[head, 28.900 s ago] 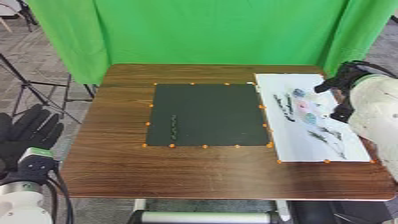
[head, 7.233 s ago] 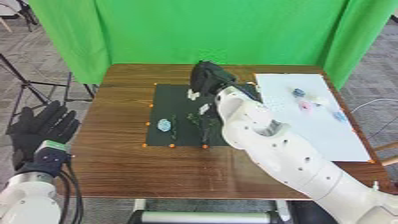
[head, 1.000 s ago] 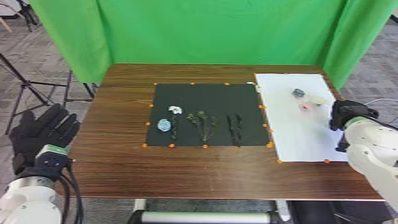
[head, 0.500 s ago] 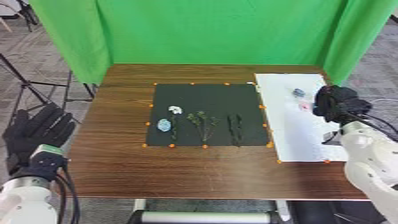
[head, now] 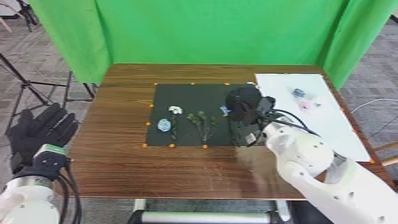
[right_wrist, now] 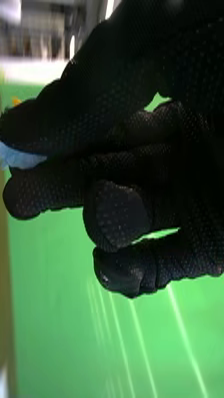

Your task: Arrange flowers

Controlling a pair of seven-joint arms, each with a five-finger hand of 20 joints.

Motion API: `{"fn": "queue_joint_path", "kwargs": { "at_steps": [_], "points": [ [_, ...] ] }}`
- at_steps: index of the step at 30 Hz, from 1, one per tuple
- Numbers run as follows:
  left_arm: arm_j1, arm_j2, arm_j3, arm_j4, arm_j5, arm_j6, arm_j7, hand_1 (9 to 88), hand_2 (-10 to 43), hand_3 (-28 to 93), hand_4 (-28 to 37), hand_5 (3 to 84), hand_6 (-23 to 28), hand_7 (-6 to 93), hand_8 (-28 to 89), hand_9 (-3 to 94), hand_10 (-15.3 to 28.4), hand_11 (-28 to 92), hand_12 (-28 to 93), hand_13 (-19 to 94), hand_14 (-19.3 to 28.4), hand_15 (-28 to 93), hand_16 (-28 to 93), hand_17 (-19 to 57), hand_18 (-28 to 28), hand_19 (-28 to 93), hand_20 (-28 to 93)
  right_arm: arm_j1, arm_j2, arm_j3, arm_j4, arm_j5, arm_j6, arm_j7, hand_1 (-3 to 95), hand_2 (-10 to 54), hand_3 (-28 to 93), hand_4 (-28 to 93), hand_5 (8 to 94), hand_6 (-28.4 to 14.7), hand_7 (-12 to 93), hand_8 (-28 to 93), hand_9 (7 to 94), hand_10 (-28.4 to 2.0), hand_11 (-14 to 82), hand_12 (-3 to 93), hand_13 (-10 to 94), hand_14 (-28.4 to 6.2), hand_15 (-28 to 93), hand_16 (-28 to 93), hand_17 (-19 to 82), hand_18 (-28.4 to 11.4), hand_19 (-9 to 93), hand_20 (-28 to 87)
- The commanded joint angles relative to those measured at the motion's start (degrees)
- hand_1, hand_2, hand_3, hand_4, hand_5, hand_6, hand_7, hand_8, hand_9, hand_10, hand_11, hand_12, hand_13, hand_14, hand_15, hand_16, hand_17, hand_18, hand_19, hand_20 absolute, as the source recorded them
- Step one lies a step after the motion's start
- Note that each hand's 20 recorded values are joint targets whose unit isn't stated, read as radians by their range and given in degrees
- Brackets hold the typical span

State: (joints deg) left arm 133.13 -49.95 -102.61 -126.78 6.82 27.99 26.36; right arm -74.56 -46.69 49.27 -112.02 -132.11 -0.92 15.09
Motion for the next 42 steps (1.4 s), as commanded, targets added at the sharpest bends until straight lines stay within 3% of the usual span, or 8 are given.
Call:
{"fn": "queue_joint_path", "kwargs": {
  "at_steps": [1, 9, 11, 14, 21, 33, 38, 42],
  "points": [
    [-1.5, 0.11, 1.62, 0.63, 0.68, -0.66, -1.33, 27.6, 11.8, 72, -28.3, 46.1, 7.7, 21.3, -12, 41.3, 14.4, 29, 9, 30, 16.7, 54, -10, -4.3, 15.2, 42, 13, 10.8, -8.7, -8.4, 4.0, -2.2, -5.5, -2.8, 61.6, -9.5, 68, -28, 76.2, 0.3, 35, 4, 86.2, -8.0, 9.7, 42.0, 75, -7.7, 69, 36, 41, -22.3, 88, 43],
    [-3.7, 0.86, 3.52, 1.35, 1.02, -0.49, -1.17, 27.7, 11.8, 72, -28.3, 45.9, 7.6, 20.8, -12, 41.4, 14.2, 28, 9, 30, 16.8, 53, -10, -4.4, 15.2, 42, 13, 16.9, -14.2, -15.1, 14.4, -8.5, -8.4, -2.1, 61.2, -9.5, 69, -28, 74.4, 0.6, 37, 3, 85.0, -7.6, 10.0, 41.7, 74, -7.6, 69, 36, 40, -22.0, 87, 43],
    [-3.7, 0.91, 3.69, 1.11, 1.13, -0.55, -1.17, 27.6, 11.8, 72, -28.3, 45.9, 7.6, 20.7, -12, 41.3, 14.3, 28, 9, 30, 16.7, 53, -10, -4.3, 15.2, 42, 13, 17.5, -15.0, -15.4, 15.7, -8.5, -9.0, -0.8, 61.0, -9.5, 69, -28, 74.1, 0.5, 37, 3, 84.7, -7.6, 10.1, 41.7, 73, -7.6, 69, 36, 40, -22.0, 87, 43],
    [-3.8, 0.52, 3.24, 1.18, 1.44, -0.67, -2.06, 27.7, 11.9, 72, -28.3, 45.9, 7.6, 20.6, -12, 41.2, 14.4, 28, 10, 30, 16.8, 53, -10, -4.3, 15.1, 42, 13, 19.1, -16.0, -17.0, 18.3, -10.1, -6.9, 1.3, 61.1, -9.5, 69, -28, 73.7, 0.4, 38, 3, 84.7, -7.7, 10.2, 41.6, 73, -7.8, 69, 36, 40, -22.0, 87, 43],
    [-3.3, 0.63, 3.21, 1.08, 0.86, -0.42, -1.03, 27.6, 11.8, 72, -28.3, 46.1, 7.7, 20.9, -12, 41.3, 14.6, 28, 10, 30, 16.8, 53, -9, -4.2, 15.2, 42, 13, 22.2, -16.7, -20.0, 23.1, -11.4, -7.2, 2.7, 60.9, -9.5, 69, -28, 73.5, 0.3, 38, 3, 84.4, -7.8, 10.3, 41.4, 73, -7.7, 69, 36, 40, -22.2, 87, 43],
    [-2.2, 0.36, 1.91, 0.62, 0.59, 0.01, -0.84, 27.5, 11.8, 72, -28.3, 46.1, 7.8, 21.3, -12, 41.2, 14.7, 29, 10, 30, 16.8, 54, -10, -4.2, 15.1, 42, 13, 21.4, -16.1, -19.3, 21.3, -10.7, -10.1, 3.5, 55.5, -9.5, 68, -28, 68.8, -0.6, 36, -1, 80.3, -8.9, 9.1, 38.2, 71, -8.6, 69, 36, 39, -23.0, 87, 42],
    [-1.6, 0.24, 1.53, 0.37, -0.80, -0.01, -0.19, 27.5, 11.8, 72, -28.3, 45.9, 8.0, 21.0, -12, 40.9, 14.8, 29, 10, 30, 16.6, 53, -10, -4.1, 15.1, 42, 13, 21.2, -15.9, -19.4, 21.0, -11.4, -10.6, 3.4, 52.0, -9.5, 70, -28, 66.3, -1.0, 33, -2, 74.8, -10.6, 16.4, 30.8, 70, -9.1, 69, 35, 38, -23.3, 86, 42],
    [-2.0, 0.23, 1.35, 0.53, -0.24, 0.06, -1.02, 27.8, 11.2, 73, -28.3, 45.7, 7.9, 20.9, -12, 40.6, 14.8, 29, 10, 30, 16.6, 53, -10, -4.1, 15.1, 42, 13, 20.4, -15.5, -18.8, 20.5, -10.8, -11.4, 4.0, 47.3, -9.5, 76, -28, 64.5, -0.6, 29, -5, 69.8, -12.7, 23.1, 21.0, 69, -9.5, 69, 35, 37, -23.5, 86, 42]
  ]
}}
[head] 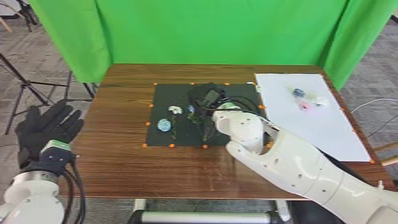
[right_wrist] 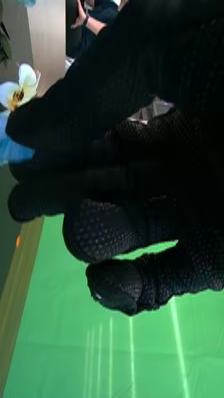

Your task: Arrange flowers

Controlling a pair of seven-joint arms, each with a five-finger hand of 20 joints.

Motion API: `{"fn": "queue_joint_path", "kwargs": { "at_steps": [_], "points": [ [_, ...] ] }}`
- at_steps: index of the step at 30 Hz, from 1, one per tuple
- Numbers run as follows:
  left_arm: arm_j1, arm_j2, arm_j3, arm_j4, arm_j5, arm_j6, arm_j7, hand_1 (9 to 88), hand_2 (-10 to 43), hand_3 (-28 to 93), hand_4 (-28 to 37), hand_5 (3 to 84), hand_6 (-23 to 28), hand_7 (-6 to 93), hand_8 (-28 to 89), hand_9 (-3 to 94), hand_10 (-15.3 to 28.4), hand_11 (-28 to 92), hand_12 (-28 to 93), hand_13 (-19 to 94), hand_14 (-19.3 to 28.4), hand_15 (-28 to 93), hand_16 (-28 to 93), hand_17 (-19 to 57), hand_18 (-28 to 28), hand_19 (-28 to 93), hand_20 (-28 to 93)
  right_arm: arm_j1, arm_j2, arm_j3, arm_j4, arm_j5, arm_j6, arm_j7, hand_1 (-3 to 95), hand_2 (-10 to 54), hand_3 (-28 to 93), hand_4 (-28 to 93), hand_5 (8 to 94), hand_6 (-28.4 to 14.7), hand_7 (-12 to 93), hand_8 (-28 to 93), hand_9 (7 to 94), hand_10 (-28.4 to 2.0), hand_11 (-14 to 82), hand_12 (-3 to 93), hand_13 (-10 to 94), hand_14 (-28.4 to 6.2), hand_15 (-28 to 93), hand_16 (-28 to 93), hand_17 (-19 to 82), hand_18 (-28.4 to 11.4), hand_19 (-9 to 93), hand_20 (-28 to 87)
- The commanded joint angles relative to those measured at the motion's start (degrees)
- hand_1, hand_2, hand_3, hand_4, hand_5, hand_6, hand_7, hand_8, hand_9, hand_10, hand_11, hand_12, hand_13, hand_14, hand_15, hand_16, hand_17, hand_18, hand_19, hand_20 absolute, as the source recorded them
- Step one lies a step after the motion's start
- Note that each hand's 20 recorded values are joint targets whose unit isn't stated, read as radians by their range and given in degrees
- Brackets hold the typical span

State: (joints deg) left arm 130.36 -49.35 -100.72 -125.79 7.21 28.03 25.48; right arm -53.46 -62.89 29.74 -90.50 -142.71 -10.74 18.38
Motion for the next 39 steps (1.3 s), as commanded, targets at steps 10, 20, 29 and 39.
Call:
{"fn": "queue_joint_path", "kwargs": {
  "at_steps": [10, 20, 29, 39],
  "points": [
    [2.0, -0.94, -1.45, -0.86, -0.30, -0.13, -0.03, 28.5, 10.1, 73, -28.3, 45.2, 8.0, 20.9, -12, 40.0, 14.7, 29, 10, 30, 16.6, 53, -10, -4.1, 15.1, 42, 13, -6.3, 2.5, 9.9, -8.3, 6.0, -2.4, 3.0, 42.0, -9.5, 77, -28, 61.0, -1.6, 27, -15, 63.9, -14.7, 20.6, 19.1, 66, -10.5, 69, 34, 36, -24.1, 85, 42],
    [3.9, -1.25, -2.14, -1.46, -1.12, -0.08, 1.79, 28.3, 10.0, 72, -28.3, 45.0, 8.0, 20.9, -12, 39.8, 14.6, 29, 10, 30, 16.6, 53, -10, -4.3, 15.2, 42, 13, -10.5, 11.2, 28.0, -12.4, 15.6, -6.4, 8.7, 34.9, -9.5, 76, -28, 54.3, -4.5, 21, -12, 55.5, -17.5, 15.1, 17.3, 58, -13.1, 58, 25, 31, -24.2, 76, 35],
    [4.5, -1.22, -2.62, -1.51, -1.45, -0.06, 2.52, 28.1, 10.2, 72, -28.3, 45.1, 7.9, 21.1, -12, 40.1, 14.8, 29, 10, 30, 16.7, 53, -10, -4.3, 15.2, 42, 13, -17.6, 19.0, 36.9, -12.2, 20.2, -7.9, 16.0, 36.1, -9.5, 76, -28, 50.3, -6.1, 18, -12, 52.1, -16.8, 13.3, 15.9, 60, -13.6, 63, 24, 34, -24.0, 83, 38],
    [4.5, -1.53, -2.28, -1.52, -1.58, 0.26, 2.44, 28.0, 10.4, 72, -28.3, 45.5, 7.8, 21.3, -12, 40.5, 14.7, 29, 10, 30, 16.7, 54, -10, -4.3, 15.2, 42, 13, -24.3, 20.2, 39.9, -10.7, 22.7, -9.5, 19.2, 38.4, -9.5, 75, -28, 46.1, -7.3, 17, -12, 46.2, -16.9, 10.8, 13.5, 62, -13.7, 72, 24, 36, -24.1, 88, 37]
  ]
}}
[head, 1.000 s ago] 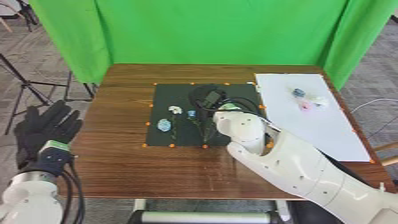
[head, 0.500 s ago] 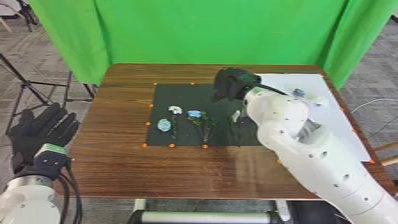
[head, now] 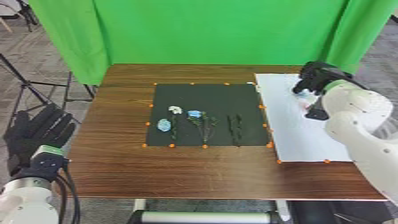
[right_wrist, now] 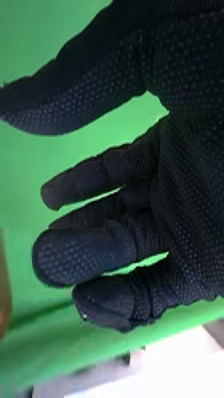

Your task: Arrange flowers

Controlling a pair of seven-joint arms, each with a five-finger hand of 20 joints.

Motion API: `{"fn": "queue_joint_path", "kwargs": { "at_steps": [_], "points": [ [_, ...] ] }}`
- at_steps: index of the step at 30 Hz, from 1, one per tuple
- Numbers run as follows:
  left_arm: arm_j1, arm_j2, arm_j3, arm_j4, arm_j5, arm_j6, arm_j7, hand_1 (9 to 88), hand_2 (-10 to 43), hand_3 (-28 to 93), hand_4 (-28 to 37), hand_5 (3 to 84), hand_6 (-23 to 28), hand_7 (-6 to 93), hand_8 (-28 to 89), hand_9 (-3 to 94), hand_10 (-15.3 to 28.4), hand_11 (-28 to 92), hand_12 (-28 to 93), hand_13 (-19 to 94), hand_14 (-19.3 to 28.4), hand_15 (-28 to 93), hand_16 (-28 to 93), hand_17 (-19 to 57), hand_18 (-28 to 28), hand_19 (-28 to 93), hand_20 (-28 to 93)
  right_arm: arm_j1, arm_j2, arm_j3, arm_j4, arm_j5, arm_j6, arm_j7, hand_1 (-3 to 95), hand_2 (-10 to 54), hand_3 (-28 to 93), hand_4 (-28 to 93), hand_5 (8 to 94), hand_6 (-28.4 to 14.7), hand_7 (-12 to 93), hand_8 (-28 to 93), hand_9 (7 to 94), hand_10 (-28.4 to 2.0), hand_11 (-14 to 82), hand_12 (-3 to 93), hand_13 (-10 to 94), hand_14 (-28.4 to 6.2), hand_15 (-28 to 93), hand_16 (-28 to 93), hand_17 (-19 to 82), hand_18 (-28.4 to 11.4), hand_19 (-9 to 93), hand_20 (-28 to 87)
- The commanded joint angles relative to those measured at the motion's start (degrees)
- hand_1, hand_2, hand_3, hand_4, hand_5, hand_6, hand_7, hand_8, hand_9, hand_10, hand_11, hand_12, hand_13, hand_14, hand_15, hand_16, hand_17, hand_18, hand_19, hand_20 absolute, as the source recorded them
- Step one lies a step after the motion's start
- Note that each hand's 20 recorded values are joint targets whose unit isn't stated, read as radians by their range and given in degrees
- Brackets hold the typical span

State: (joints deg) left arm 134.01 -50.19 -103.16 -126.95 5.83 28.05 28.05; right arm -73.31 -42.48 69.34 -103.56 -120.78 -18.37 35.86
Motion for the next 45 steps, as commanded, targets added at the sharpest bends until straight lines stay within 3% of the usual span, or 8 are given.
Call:
{"fn": "queue_joint_path", "kwargs": {
  "at_steps": [1, 3, 5, 8, 21, 22, 39, 45],
  "points": [
    [0.6, -0.83, 0.20, -0.20, 0.00, 0.11, -0.34, 28.0, 10.4, 72, -28.3, 45.5, 7.8, 21.3, -12, 40.5, 14.7, 29, 10, 30, 16.7, 54, -10, -4.3, 15.3, 42, 13, -4.1, -0.5, 0.0, 3.2, 1.2, -2.0, 2.2, 38.3, -9.5, 75, -28, 46.1, -7.4, 17, -12, 46.0, -16.8, 10.7, 13.4, 62, -13.7, 72, 24, 36, -24.2, 88, 37],
    [0.9, -0.29, 0.45, -0.20, -0.50, 0.09, 0.41, 27.9, 10.4, 72, -28.3, 45.5, 7.8, 21.3, -12, 40.5, 14.7, 29, 10, 30, 16.7, 54, -10, -4.3, 15.3, 42, 13, -3.7, -0.9, -0.3, 4.5, 1.6, -1.4, 3.0, 37.8, -9.5, 75, -28, 45.9, -7.6, 16, -12, 45.6, -16.9, 10.6, 13.2, 62, -13.7, 72, 24, 36, -24.2, 88, 37],
    [0.6, -0.47, 0.04, -0.11, 0.08, 0.25, -0.48, 27.9, 10.5, 72, -28.3, 45.5, 7.8, 21.4, -12, 40.6, 14.7, 29, 10, 30, 16.7, 54, -10, -4.3, 15.2, 42, 13, -3.1, -1.2, -0.7, 5.2, 1.7, -2.0, 3.6, 37.7, -9.5, 75, -28, 45.7, -7.8, 16, -12, 45.4, -17.0, 10.4, 13.2, 62, -13.8, 72, 24, 36, -24.4, 88, 37],
    [1.3, 0.00, -0.06, -0.34, -0.48, 0.46, 0.44, 27.8, 10.5, 73, -28.3, 45.5, 7.8, 21.4, -12, 40.5, 14.6, 29, 10, 30, 16.7, 54, -10, -4.3, 15.2, 42, 13, -2.6, -1.7, -0.9, 6.3, 1.6, -2.5, 3.8, 37.6, -9.5, 75, -28, 45.5, -7.8, 16, -12, 45.4, -17.0, 10.4, 13.1, 62, -13.8, 72, 24, 36, -24.5, 88, 37],
    [2.8, -0.11, -0.66, -1.10, -0.67, 0.10, 0.47, 27.9, 10.7, 73, -28.3, 45.5, 7.8, 21.2, -12, 40.5, 14.6, 29, 10, 30, 16.7, 54, -10, -4.4, 15.2, 42, 13, -2.3, -2.2, -0.6, 8.1, 1.6, 2.2, 6.2, 39.7, -9.5, 76, -28, 45.6, -7.4, 17, -12, 44.8, -16.6, 10.6, 12.3, 63, -13.4, 72, 23, 37, -24.2, 89, 36],
    [0.8, -0.52, -0.18, -0.04, 0.00, -0.05, -0.95, 28.0, 10.8, 72, -28.3, 45.5, 7.8, 21.2, -12, 40.5, 14.6, 29, 10, 30, 16.7, 54, -10, -4.4, 15.2, 42, 13, -1.2, -2.4, -1.5, 9.0, 1.2, 3.8, 6.3, 40.2, -9.5, 75, -28, 45.8, -7.0, 17, -12, 45.0, -16.3, 10.8, 12.2, 63, -13.2, 72, 23, 37, -24.1, 89, 35],
    [0.6, -0.99, 0.27, -0.09, 0.12, 0.09, -1.19, 28.1, 11.2, 72, -28.3, 45.8, 7.7, 21.5, -12, 40.4, 14.4, 29, 10, 30, 16.6, 54, -10, -4.4, 15.3, 42, 13, 6.0, -4.2, -7.9, 17.3, 1.2, 1.0, 6.5, 44.7, -9.5, 74, -28, 50.2, -3.8, 21, -14, 49.6, -12.8, 12.6, 11.1, 66, -12.2, 70, 24, 39, -23.6, 90, 34],
    [1.1, -1.03, -0.25, -0.22, 0.23, 0.17, -1.20, 28.1, 11.3, 72, -28.3, 45.8, 7.6, 21.5, -12, 40.6, 14.5, 29, 10, 30, 16.6, 54, -10, -4.4, 15.3, 42, 13, 4.8, -4.3, -7.9, 17.3, 0.6, 0.1, 6.5, 49.5, -9.5, 74, -28, 57.2, -1.9, 23, -15, 59.7, -12.2, 14.7, 12.4, 69, -10.5, 68, 24, 40, -22.8, 90, 34]
  ]
}}
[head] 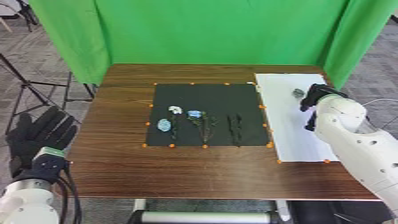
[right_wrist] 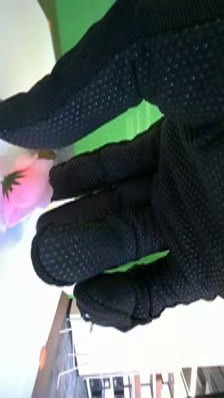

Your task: Arrange flowers

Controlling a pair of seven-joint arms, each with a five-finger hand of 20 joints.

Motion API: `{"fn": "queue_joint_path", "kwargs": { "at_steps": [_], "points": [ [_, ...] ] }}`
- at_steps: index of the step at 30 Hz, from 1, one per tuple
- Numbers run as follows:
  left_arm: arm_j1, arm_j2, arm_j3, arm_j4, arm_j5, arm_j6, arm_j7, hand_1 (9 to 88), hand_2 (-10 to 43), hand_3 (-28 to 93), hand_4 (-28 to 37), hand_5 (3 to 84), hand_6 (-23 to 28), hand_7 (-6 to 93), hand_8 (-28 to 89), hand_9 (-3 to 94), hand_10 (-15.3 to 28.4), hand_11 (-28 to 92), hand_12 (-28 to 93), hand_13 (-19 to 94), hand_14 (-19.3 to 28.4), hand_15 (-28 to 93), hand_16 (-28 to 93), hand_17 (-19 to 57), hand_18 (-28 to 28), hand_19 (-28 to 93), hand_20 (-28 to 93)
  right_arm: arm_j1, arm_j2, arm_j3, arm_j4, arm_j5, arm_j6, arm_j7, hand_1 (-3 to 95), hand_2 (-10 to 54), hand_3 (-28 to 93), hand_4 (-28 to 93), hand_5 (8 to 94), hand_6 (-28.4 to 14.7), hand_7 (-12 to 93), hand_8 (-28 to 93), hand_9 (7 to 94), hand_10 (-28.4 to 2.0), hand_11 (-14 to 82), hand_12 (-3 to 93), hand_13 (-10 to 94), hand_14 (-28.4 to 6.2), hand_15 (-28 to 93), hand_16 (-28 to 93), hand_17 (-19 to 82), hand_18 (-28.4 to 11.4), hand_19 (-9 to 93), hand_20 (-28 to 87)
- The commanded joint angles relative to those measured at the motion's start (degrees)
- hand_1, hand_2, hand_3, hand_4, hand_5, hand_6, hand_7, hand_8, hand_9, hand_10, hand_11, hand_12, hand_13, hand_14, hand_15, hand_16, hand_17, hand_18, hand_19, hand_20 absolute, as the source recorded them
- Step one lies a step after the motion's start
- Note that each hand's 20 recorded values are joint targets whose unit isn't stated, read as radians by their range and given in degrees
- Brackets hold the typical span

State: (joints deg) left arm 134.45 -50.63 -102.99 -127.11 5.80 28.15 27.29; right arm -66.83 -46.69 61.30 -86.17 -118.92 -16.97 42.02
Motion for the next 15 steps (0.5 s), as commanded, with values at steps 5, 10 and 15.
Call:
{"fn": "queue_joint_path", "kwargs": {
  "at_steps": [5, 10, 15],
  "points": [
    [0.4, -0.66, -0.44, 0.00, 0.35, 0.18, -0.64, 28.1, 11.5, 72, -28.3, 45.9, 7.7, 21.5, -12, 40.6, 14.6, 29, 10, 30, 16.7, 54, -10, -4.4, 15.3, 42, 13, -2.5, 0.0, -0.7, 0.3, -2.8, 0.1, -0.1, 55.6, -9.5, 71, -28, 63.6, -0.4, 26, -8, 69.7, -11.3, 17.8, 19.0, 70, -8.6, 64, 33, 40, -22.6, 90, 36],
    [0.4, -0.67, -0.36, 0.13, 0.30, 0.03, -0.81, 28.0, 11.7, 72, -28.3, 45.9, 7.8, 21.4, -12, 40.6, 14.6, 29, 10, 30, 16.7, 54, -10, -4.4, 15.3, 42, 13, -4.4, 0.4, 0.0, -1.5, -4.5, 3.9, -0.9, 64.7, -9.5, 63, -28, 69.6, -0.1, 38, 2, 81.9, -8.6, 12.3, 40.1, 72, -7.3, 63, 39, 41, -22.0, 90, 38],
    [0.6, -0.39, -0.90, 0.09, 0.32, 0.04, -0.85, 28.0, 11.7, 72, -28.3, 45.9, 7.8, 21.4, -12, 40.5, 14.6, 29, 10, 30, 16.7, 54, -10, -4.4, 15.2, 42, 13, -7.7, 1.2, 2.4, -8.3, -6.5, 6.5, -2.1, 64.3, -9.5, 65, -28, 71.7, 0.4, 42, 6, 84.9, -8.3, 13.8, 42.9, 73, -7.6, 64, 38, 42, -22.2, 90, 39]
  ]
}}
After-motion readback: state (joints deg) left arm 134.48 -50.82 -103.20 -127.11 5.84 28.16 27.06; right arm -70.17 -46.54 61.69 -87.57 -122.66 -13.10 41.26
